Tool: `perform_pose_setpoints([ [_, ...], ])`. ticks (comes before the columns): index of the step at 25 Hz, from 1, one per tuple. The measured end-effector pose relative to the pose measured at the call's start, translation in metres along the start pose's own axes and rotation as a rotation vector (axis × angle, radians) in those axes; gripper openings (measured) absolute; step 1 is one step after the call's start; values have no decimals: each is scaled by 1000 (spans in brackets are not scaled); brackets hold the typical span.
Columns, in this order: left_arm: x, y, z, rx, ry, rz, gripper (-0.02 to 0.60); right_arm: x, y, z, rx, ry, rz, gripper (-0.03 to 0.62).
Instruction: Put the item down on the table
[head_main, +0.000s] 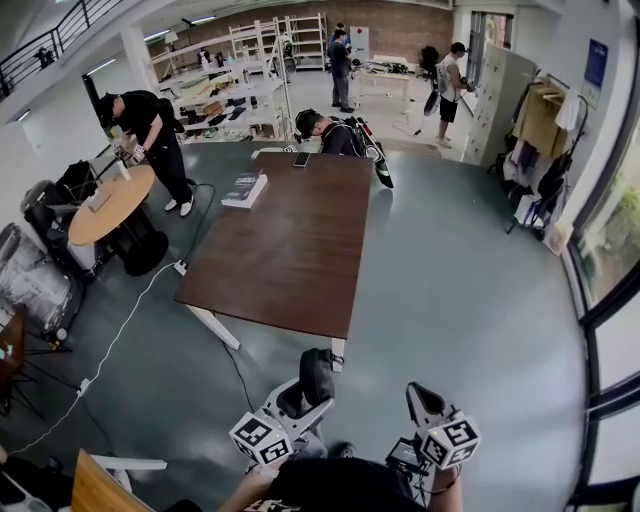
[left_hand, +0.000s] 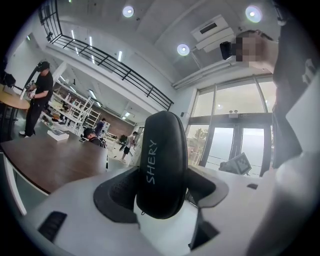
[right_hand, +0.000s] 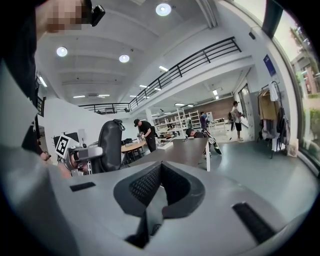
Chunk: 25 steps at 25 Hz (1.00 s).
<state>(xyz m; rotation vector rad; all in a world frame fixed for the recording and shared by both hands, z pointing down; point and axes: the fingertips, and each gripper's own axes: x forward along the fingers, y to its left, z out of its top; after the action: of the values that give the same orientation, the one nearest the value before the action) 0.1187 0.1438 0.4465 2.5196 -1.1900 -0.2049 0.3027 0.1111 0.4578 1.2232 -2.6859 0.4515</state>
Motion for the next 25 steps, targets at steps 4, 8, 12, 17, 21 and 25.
perform_pose_setpoints([
  [4,10,16,7,-11,-3,-23,304,9,-4,5,2,5,-33,-14],
  [8,17,31,11,-16,2,-46,304,23,-5,8,3,11,-54,-14],
  [12,28,50,15,-22,11,-50,304,41,-9,13,1,16,-58,-14],
  [17,31,77,25,-33,16,-54,304,66,-5,18,-5,29,-69,-14],
  [21,35,103,29,-41,24,-55,304,88,-3,21,-4,37,-76,-14],
  [25,40,122,38,-41,27,-54,304,105,0,27,-14,49,-76,-14],
])
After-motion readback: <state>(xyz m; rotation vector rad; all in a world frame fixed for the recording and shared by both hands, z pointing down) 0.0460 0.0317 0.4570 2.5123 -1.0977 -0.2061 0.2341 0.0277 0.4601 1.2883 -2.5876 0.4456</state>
